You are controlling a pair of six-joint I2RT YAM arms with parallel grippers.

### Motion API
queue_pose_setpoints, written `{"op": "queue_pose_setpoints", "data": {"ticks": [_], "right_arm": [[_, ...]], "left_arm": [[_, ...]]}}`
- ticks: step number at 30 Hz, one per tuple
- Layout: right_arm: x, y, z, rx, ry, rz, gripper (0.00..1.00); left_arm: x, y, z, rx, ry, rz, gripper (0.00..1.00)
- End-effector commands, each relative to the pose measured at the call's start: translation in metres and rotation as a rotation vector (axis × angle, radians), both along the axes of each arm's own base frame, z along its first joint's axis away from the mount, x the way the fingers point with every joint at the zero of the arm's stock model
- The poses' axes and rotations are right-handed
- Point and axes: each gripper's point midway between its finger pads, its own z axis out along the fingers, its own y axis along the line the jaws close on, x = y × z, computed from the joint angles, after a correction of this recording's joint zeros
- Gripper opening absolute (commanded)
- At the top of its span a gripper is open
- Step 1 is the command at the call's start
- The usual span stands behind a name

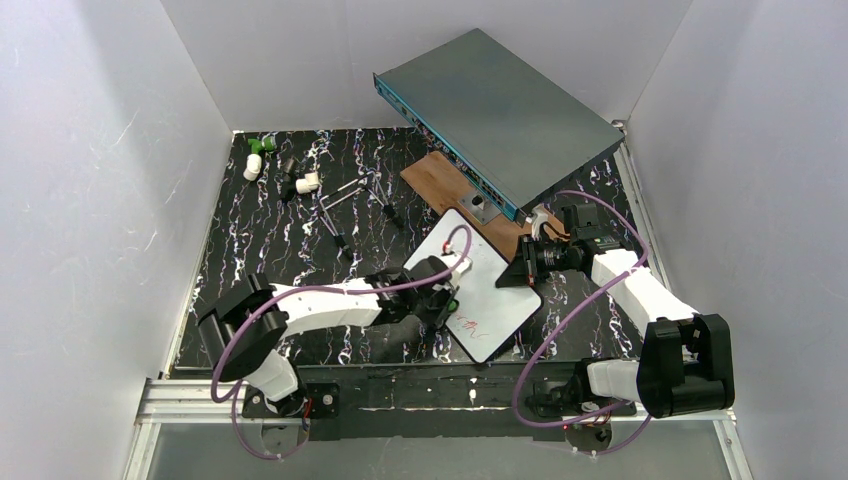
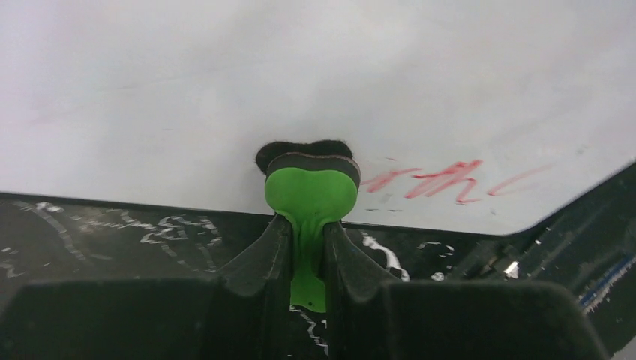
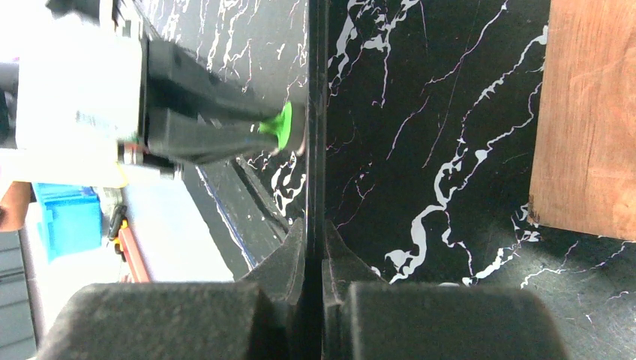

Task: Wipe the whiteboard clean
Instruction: Erase the whiteboard using the whiteboard.

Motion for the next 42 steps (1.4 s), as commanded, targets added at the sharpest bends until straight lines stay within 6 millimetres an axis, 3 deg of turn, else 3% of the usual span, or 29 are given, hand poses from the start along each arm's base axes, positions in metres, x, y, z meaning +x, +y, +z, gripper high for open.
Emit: {"op": "queue_pose_setpoints", "data": {"ticks": [1, 9, 13, 18, 19, 20, 21, 24, 26, 28, 33, 38, 42], "right_arm": [[-0.010, 0.008, 0.010, 0.044, 0.000, 0.062, 0.01], [-0.011, 0.008, 0.011, 0.048, 0.001, 0.064, 0.01], [-0.011, 0.008, 0.011, 0.049, 0.003, 0.065, 0.01], [-0.011, 0.008, 0.011, 0.045, -0.005, 0.063, 0.01], [-0.011, 0.008, 0.012, 0.047, -0.005, 0.064, 0.01], [-0.011, 0.008, 0.012, 0.048, -0.003, 0.064, 0.01], [-0.011, 0.008, 0.011, 0.048, -0.001, 0.064, 0.01], [-0.011, 0.008, 0.010, 0.047, 0.001, 0.064, 0.01], [-0.010, 0.008, 0.011, 0.046, -0.002, 0.063, 0.01], [-0.011, 0.008, 0.011, 0.047, -0.002, 0.064, 0.01], [-0.011, 0.008, 0.012, 0.049, -0.002, 0.065, 0.01], [-0.011, 0.008, 0.012, 0.050, 0.001, 0.066, 0.01], [-0.011, 0.008, 0.011, 0.048, -0.001, 0.064, 0.01]], "left_arm": [[0.019, 0.018, 0.005, -0.038, -0.016, 0.097, 0.00], [-0.029, -0.008, -0.008, -0.018, -0.047, -0.038, 0.00], [-0.017, -0.008, -0.002, 0.025, -0.113, -0.026, 0.00], [0.019, 0.015, 0.017, -0.010, -0.105, 0.075, 0.00], [0.010, 0.013, 0.012, 0.005, -0.103, 0.047, 0.00], [-0.019, 0.005, 0.000, 0.060, -0.141, -0.045, 0.00], [-0.025, 0.002, -0.002, 0.070, -0.157, -0.050, 0.00], [-0.013, -0.008, 0.009, 0.093, -0.229, -0.068, 0.00], [0.006, -0.008, 0.016, 0.075, -0.217, -0.041, 0.00], [0.008, -0.004, 0.017, 0.029, -0.177, -0.002, 0.00], [-0.005, 0.003, 0.012, -0.006, -0.120, 0.023, 0.00], [-0.037, -0.015, 0.008, 0.086, -0.171, -0.083, 0.00], [-0.032, -0.015, 0.004, 0.109, -0.206, -0.075, 0.00]]}}
